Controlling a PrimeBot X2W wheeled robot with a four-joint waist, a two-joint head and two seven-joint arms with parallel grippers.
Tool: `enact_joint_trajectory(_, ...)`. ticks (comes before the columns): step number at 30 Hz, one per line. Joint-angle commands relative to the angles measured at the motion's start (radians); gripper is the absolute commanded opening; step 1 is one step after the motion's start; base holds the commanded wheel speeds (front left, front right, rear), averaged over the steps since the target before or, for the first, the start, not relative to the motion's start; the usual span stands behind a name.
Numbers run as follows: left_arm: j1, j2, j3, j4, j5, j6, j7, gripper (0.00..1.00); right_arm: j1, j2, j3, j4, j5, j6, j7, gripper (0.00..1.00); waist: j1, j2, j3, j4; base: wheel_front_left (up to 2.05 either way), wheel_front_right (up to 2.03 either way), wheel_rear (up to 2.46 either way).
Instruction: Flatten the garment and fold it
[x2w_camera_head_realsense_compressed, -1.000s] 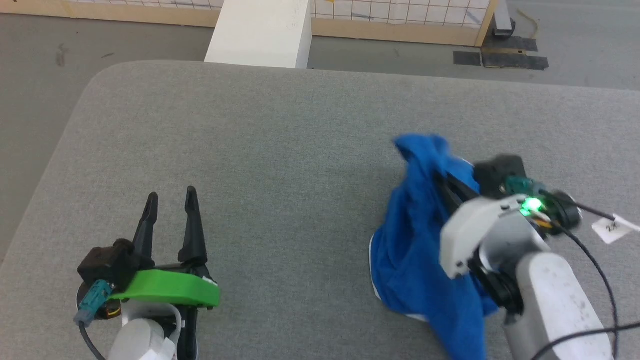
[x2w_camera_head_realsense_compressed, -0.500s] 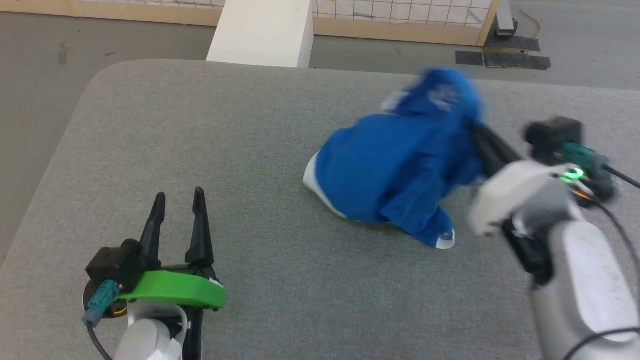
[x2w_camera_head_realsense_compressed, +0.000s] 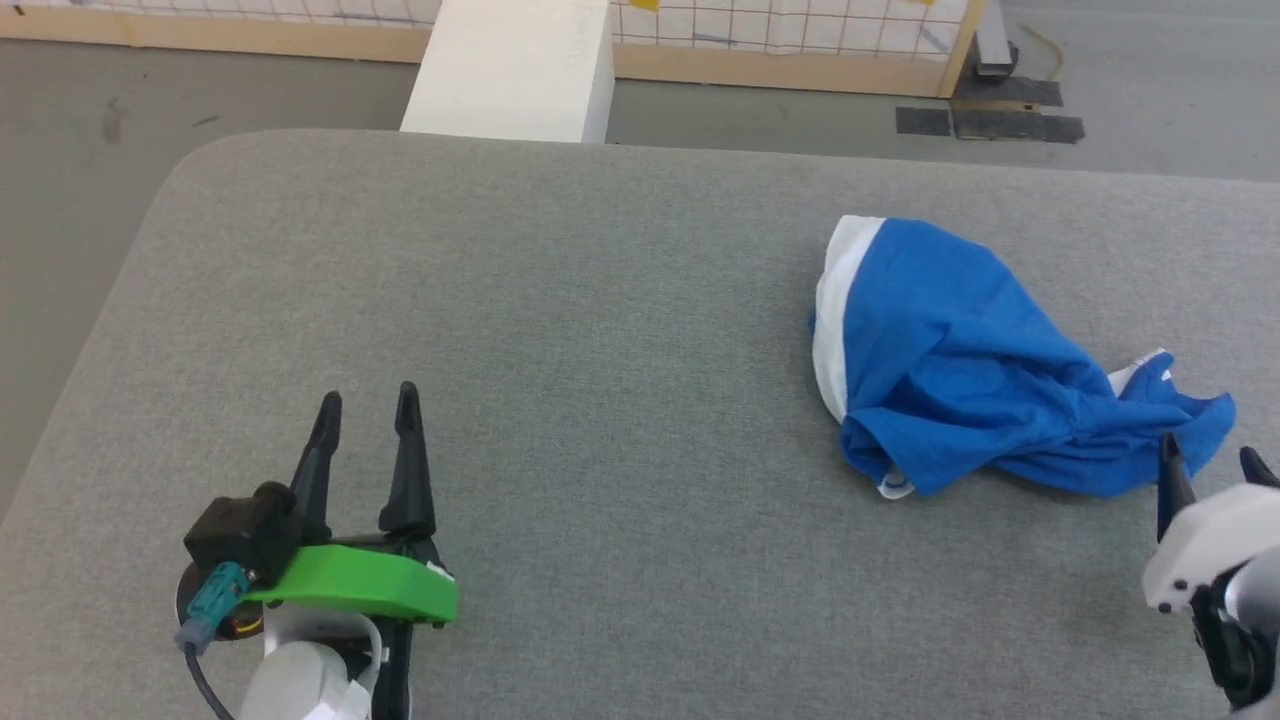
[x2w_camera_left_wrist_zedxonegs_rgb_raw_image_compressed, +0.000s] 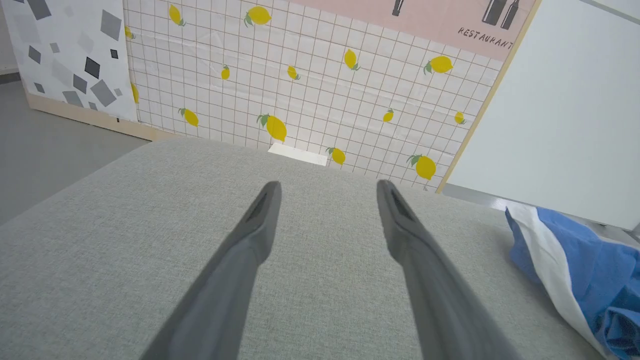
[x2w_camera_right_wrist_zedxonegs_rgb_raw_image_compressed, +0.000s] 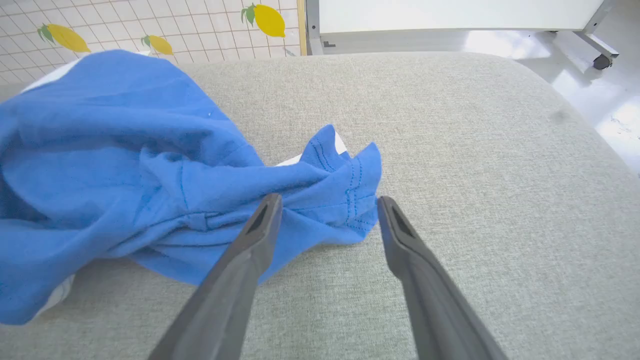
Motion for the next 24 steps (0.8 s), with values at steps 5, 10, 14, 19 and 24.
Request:
enact_joint_trajectory(5,-0.007,-0.006,-0.006,0.009,0.007,-0.01,-0.005,1.0,0.068,0.0,0.104,-0.072,0.089,-0.002,-0.1,1.0,0.0,0.0,-0.009,-0.013,0.0,0.0,0.0)
enact_joint_trajectory(10,-0.007,-0.007,-0.01,0.017,0.008,-0.013,-0.005,1.0,0.122,0.0,0.37,-0.162,0.124,-0.002,-0.107,1.0,0.0,0.0,-0.019,-0.019,0.0,0.0,0.0)
enact_joint_trajectory(14,-0.013,-0.009,-0.016,0.019,0.008,-0.015,-0.005,1.0,0.105,0.0,0.506,-0.162,0.059,-0.002,-0.047,1.0,0.0,0.0,-0.012,-0.014,0.0,0.0,0.0)
enact_joint_trajectory(19,-0.028,-0.011,-0.033,0.02,0.005,-0.023,-0.005,1.0,0.035,0.0,0.55,-0.064,-0.012,-0.002,0.062,1.0,0.0,0.0,0.011,0.019,0.0,0.0,0.0)
enact_joint_trajectory(24,-0.041,-0.014,-0.042,0.026,-0.002,-0.027,-0.005,1.0,-0.032,0.0,0.563,0.054,-0.049,-0.002,0.144,1.0,0.0,0.0,0.042,0.057,0.0,0.0,0.0)
